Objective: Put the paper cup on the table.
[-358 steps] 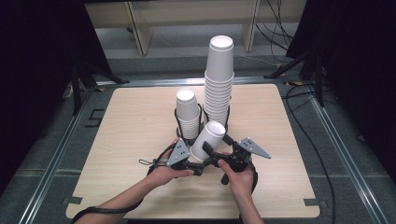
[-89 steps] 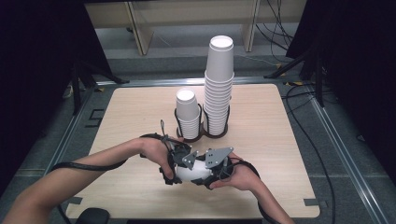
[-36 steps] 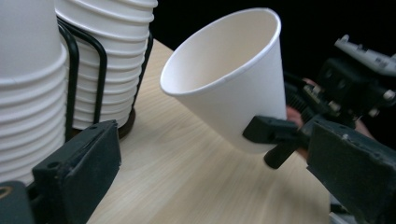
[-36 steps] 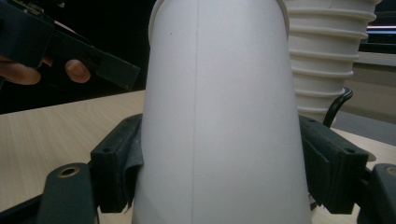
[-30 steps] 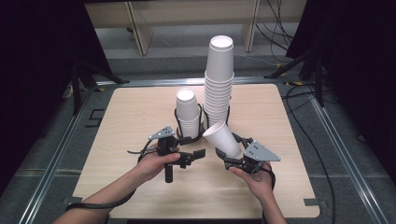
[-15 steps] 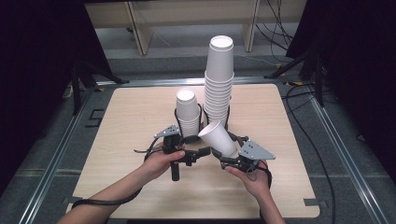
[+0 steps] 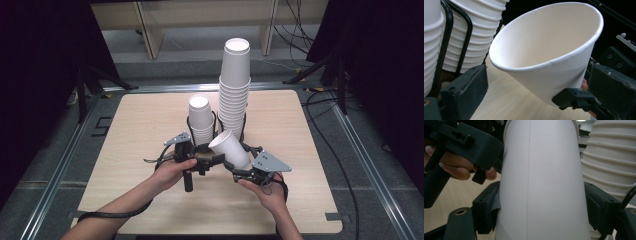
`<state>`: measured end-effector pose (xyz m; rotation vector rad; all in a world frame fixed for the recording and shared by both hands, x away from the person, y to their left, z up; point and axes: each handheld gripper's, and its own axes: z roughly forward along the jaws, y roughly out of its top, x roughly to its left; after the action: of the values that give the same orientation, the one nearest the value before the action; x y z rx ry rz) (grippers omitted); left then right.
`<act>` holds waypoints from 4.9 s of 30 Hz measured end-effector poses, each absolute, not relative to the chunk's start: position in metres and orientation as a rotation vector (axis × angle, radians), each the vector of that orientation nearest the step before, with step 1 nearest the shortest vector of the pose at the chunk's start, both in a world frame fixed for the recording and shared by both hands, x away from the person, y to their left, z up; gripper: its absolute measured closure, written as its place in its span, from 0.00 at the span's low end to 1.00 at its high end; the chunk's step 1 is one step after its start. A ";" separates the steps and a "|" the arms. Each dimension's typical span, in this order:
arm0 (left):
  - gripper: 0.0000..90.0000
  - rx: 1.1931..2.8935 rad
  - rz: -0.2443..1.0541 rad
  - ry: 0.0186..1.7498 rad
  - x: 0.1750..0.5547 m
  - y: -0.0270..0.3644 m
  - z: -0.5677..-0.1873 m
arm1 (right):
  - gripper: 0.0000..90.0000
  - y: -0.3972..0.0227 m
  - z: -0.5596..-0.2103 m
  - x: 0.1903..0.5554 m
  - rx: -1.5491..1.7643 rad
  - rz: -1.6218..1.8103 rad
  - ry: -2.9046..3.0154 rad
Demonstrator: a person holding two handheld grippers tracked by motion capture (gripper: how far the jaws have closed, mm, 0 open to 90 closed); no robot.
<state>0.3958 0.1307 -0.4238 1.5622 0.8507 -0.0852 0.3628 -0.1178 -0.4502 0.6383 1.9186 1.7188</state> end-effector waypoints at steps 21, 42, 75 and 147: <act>0.00 1.549 -0.099 0.839 0.399 0.126 -0.426 | 0.26 -0.110 -0.452 0.362 0.565 1.715 1.919; 0.08 1.548 -0.047 0.791 0.397 0.123 -0.423 | 0.23 -0.104 -0.451 0.363 0.548 1.723 1.933; 0.15 1.655 0.350 0.619 0.374 0.157 -0.416 | 0.05 -0.127 -0.462 0.345 0.637 1.616 2.077; 0.14 1.711 0.769 0.958 0.370 0.246 -0.476 | 0.05 -0.186 -0.480 0.336 0.936 1.528 1.836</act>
<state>0.3699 0.2463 -0.4759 1.7112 0.9585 0.7693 0.3363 -0.1862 -0.4796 0.9359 1.8360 1.5276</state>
